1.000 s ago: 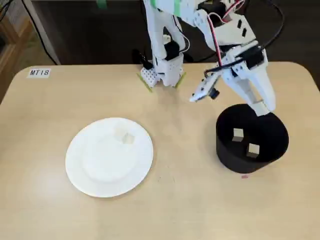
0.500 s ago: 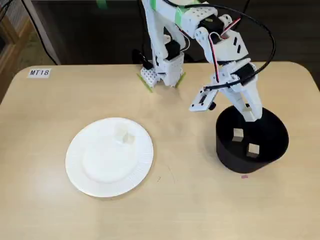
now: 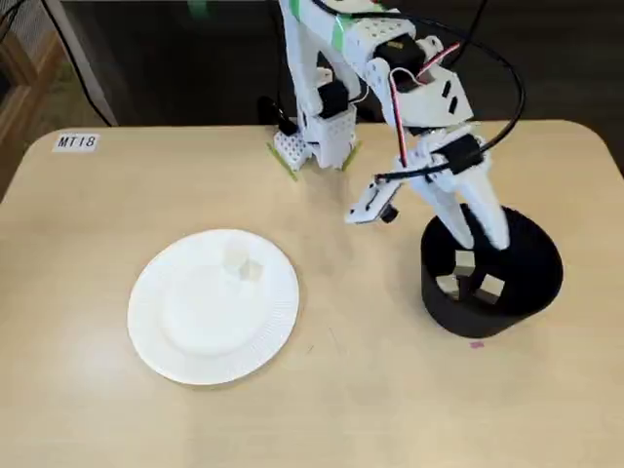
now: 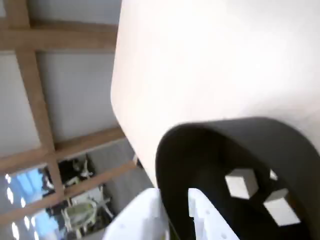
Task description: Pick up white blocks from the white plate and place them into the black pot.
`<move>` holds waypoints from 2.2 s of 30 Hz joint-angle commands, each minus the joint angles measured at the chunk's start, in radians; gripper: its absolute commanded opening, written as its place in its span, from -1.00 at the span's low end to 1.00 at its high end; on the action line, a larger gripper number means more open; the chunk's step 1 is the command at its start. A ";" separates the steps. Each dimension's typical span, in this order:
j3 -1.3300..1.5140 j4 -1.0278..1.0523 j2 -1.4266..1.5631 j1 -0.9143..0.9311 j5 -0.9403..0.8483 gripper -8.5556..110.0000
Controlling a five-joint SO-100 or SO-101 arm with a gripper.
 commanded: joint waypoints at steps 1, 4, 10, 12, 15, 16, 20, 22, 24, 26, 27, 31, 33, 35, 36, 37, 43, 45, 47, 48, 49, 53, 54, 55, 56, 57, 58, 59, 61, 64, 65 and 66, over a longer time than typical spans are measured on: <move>-0.178 0.163 -0.071 0.117 0.000 -0.90; -0.273 0.334 -0.141 0.235 0.034 -0.90; -0.324 0.646 -0.160 0.502 0.132 -0.90; -0.333 0.747 -0.156 0.588 0.144 -0.90; -0.319 0.839 -0.152 0.689 0.130 -0.90; -0.304 0.853 -0.152 0.715 0.130 -0.90; -0.204 0.857 -0.117 0.802 0.132 -0.87; -0.164 0.854 -0.114 0.839 0.123 -0.85; -0.130 0.831 -0.109 0.867 0.100 -0.75; -0.127 0.825 -0.117 0.887 0.077 -0.55; -0.127 0.825 -0.123 0.897 0.069 -0.45; -0.130 0.813 -0.146 0.940 0.067 -0.28; -0.147 0.810 -0.176 0.950 0.058 -0.25; -0.161 0.810 -0.216 0.959 0.035 -0.21; -0.169 0.810 -0.236 0.965 0.018 -0.20; -0.172 0.808 -0.253 0.971 0.003 -0.19; -0.175 0.762 -0.322 0.968 -0.048 -0.20; -0.175 0.753 -0.342 0.966 -0.052 -0.21; -0.175 0.744 -0.360 0.965 -0.052 -0.22; -0.175 0.739 -0.368 0.965 -0.048 -0.22; -0.175 0.732 -0.377 0.965 -0.043 -0.23; -0.167 0.687 -0.403 0.966 -0.008 -0.26; -0.167 0.680 -0.411 0.968 -0.003 -0.27; -0.170 0.670 -0.417 0.969 -0.002 -0.28; -0.172 0.661 -0.425 0.969 0.002 -0.28; -0.172 0.652 -0.431 0.968 0.008 -0.28; -0.172 0.640 -0.437 0.966 0.014 -0.29; -0.170 0.629 -0.443 0.965 0.018 -0.30; -0.173 0.611 -0.457 0.962 0.029 -0.32; -0.172 0.568 -0.472 0.950 0.046 -0.39; -0.173 0.551 -0.480 0.943 0.058 -0.45; -0.173 0.537 -0.485 0.940 0.072 -0.54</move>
